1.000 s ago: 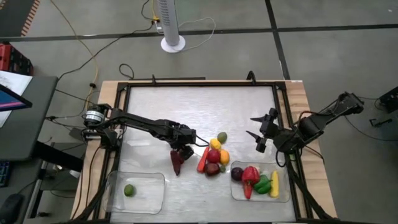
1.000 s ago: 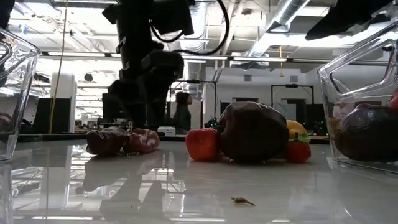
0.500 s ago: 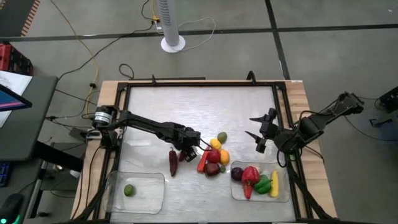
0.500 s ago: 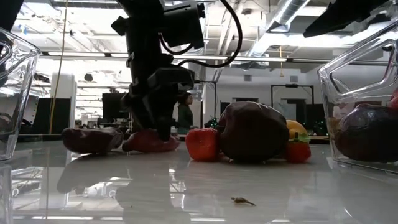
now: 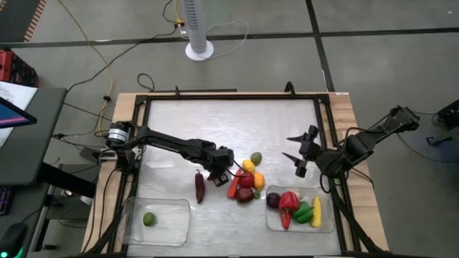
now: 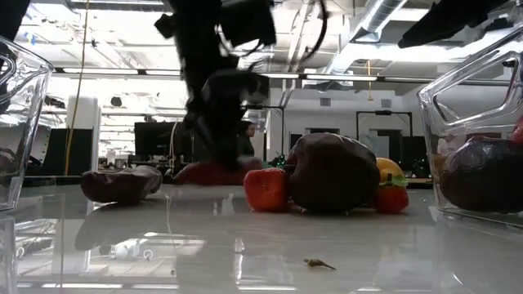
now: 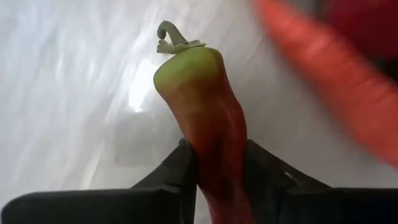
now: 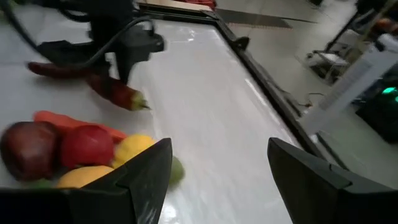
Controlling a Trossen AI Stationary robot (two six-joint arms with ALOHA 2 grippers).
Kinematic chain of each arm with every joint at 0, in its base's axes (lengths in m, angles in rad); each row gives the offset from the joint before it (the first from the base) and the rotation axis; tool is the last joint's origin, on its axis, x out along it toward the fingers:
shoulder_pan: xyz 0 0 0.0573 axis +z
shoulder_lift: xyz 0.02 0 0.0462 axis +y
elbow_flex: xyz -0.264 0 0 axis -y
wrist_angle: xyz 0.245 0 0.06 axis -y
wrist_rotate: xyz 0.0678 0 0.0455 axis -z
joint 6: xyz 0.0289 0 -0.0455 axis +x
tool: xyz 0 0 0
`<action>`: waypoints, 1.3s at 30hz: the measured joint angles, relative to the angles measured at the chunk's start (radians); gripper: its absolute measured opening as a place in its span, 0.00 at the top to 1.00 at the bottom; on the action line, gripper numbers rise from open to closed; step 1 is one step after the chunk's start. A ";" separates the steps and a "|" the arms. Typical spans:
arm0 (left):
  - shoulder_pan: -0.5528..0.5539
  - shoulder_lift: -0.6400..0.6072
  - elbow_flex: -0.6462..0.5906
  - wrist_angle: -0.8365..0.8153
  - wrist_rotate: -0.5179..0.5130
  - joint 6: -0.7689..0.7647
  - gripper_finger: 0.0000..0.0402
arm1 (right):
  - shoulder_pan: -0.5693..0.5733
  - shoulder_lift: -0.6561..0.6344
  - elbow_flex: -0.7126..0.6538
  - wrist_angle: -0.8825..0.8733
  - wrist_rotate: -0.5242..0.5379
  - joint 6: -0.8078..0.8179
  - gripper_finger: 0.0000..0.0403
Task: Sort produce into baskets
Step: Put the red pepper into the right transparent bin
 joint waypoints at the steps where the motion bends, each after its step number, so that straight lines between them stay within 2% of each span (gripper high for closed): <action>1: -0.001 -0.006 0.017 0.001 -0.010 0.019 0.77 | 0.004 0.006 0.000 0.014 -0.007 -0.001 0.28; 4: -0.005 -0.020 0.087 0.008 -0.076 0.109 0.74 | 0.003 0.034 0.000 0.093 -0.009 -0.043 0.28; 7: -0.011 -0.021 0.165 0.040 -0.151 0.243 0.73 | -0.001 0.075 0.000 0.203 0.043 -0.079 0.28; 10: -0.012 -0.022 0.223 0.137 -0.206 0.402 0.73 | 0.000 0.106 0.000 0.279 0.104 -0.108 0.28; 13: -0.012 -0.022 0.257 0.238 -0.233 0.538 0.73 | 0.000 0.115 0.000 0.359 0.112 -0.135 0.28; 20: -0.013 -0.022 0.265 0.425 -0.236 0.739 0.73 | 0.011 0.120 0.000 0.600 0.105 -0.274 0.28; 27: -0.031 -0.022 0.264 0.532 -0.188 0.899 0.73 | 0.002 0.170 0.000 0.723 0.082 -0.416 0.28; 36: -0.072 -0.022 0.264 0.580 -0.191 1.027 0.73 | 0.023 0.207 0.000 0.759 0.071 -0.576 0.28; 39: -0.082 -0.022 0.264 0.579 -0.191 1.064 0.73 | 0.045 0.207 0.000 0.752 0.025 -0.624 0.28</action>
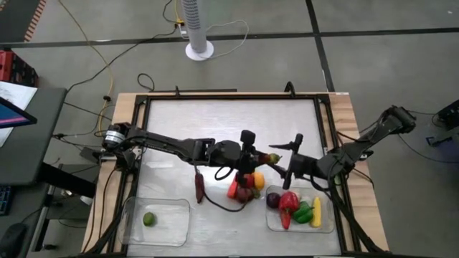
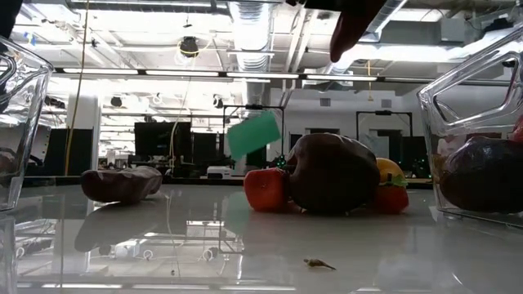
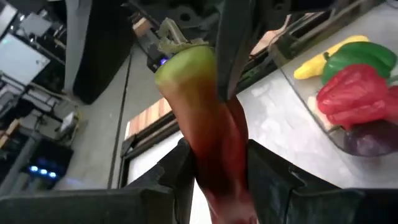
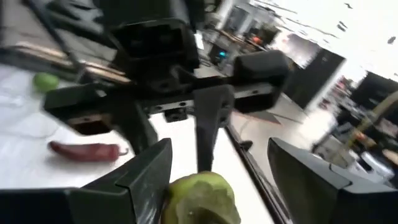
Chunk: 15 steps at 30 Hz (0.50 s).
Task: Sort produce into baskets
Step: Put the red pepper into the right transparent bin
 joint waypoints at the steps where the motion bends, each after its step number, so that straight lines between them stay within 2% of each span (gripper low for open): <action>1: -0.003 0.000 0.000 0.000 0.000 0.005 0.73 | 0.004 0.000 0.000 0.000 -0.017 -0.010 0.28; 4: -0.007 0.000 0.000 0.006 0.001 0.027 0.73 | 0.013 0.000 0.000 -0.004 -0.055 -0.008 0.28; 9: -0.008 0.000 0.000 0.038 -0.001 0.070 0.73 | 0.010 0.000 0.000 -0.006 -0.062 0.012 0.29; 15: -0.009 0.000 0.000 0.073 0.000 0.129 0.73 | 0.000 0.000 0.000 -0.008 -0.080 0.030 0.36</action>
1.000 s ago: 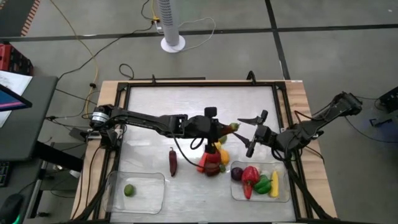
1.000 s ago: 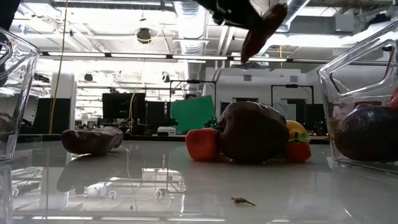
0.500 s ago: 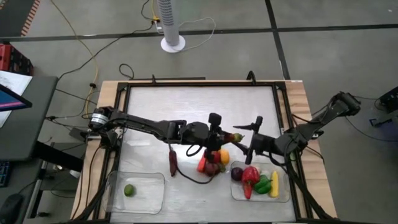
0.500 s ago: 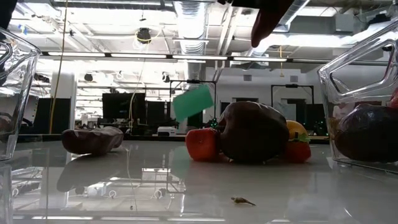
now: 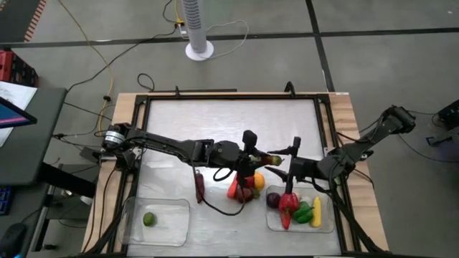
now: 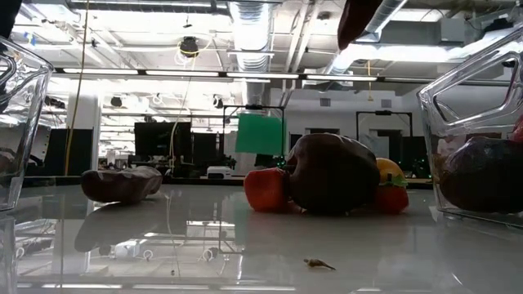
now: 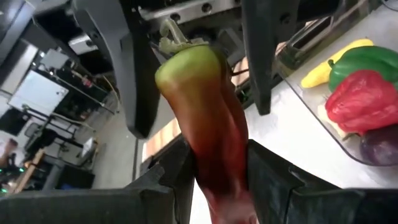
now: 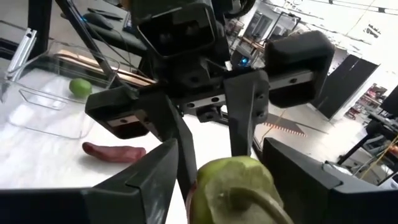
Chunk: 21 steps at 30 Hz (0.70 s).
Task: Sort produce into baskets
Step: Put the red pepper into the right transparent bin
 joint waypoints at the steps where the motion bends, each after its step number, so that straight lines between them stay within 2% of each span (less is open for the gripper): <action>1: 0.000 0.000 0.000 0.002 0.000 0.003 0.73 | -0.001 0.000 0.000 -0.002 0.000 0.005 0.39; 6: 0.000 0.000 0.000 0.004 -0.002 -0.033 0.73 | -0.007 0.000 0.000 -0.010 0.001 0.027 0.55; 10: -0.001 0.001 -0.001 0.004 -0.062 -0.099 0.72 | -0.021 0.000 0.000 -0.020 -0.001 0.059 0.65; 14: 0.000 0.002 -0.001 0.000 -0.107 -0.121 0.64 | -0.035 0.000 0.001 -0.038 0.004 0.094 0.65; 21: -0.003 0.002 -0.001 -0.047 -0.213 -0.196 0.39 | -0.015 -0.005 0.002 -0.047 0.004 0.123 0.57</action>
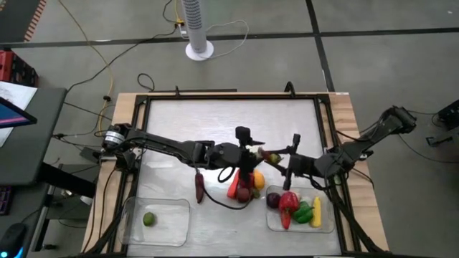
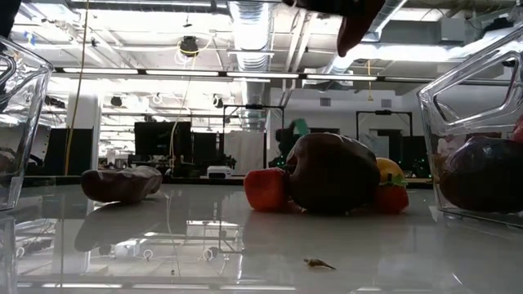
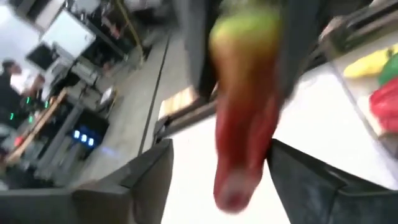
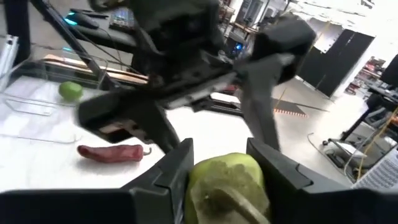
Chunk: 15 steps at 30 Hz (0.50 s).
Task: Sort produce into baskets
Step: Put the red pepper into the right transparent bin
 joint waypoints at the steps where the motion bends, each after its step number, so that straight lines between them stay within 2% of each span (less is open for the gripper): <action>1: 0.001 0.000 0.000 -0.023 -0.010 -0.017 0.37 | 0.015 -0.007 0.006 -0.025 0.000 0.008 0.57; 3: -0.001 -0.010 0.000 -0.101 -0.009 -0.058 0.34 | 0.047 -0.026 0.029 -0.085 -0.005 0.054 0.59; 8: -0.002 -0.043 0.000 -0.240 0.138 -0.171 0.34 | 0.151 -0.086 0.068 -0.273 -0.012 0.228 0.65; 15: -0.008 -0.068 0.000 -0.368 0.310 -0.336 0.37 | 0.269 -0.127 0.075 -0.510 -0.170 0.601 0.60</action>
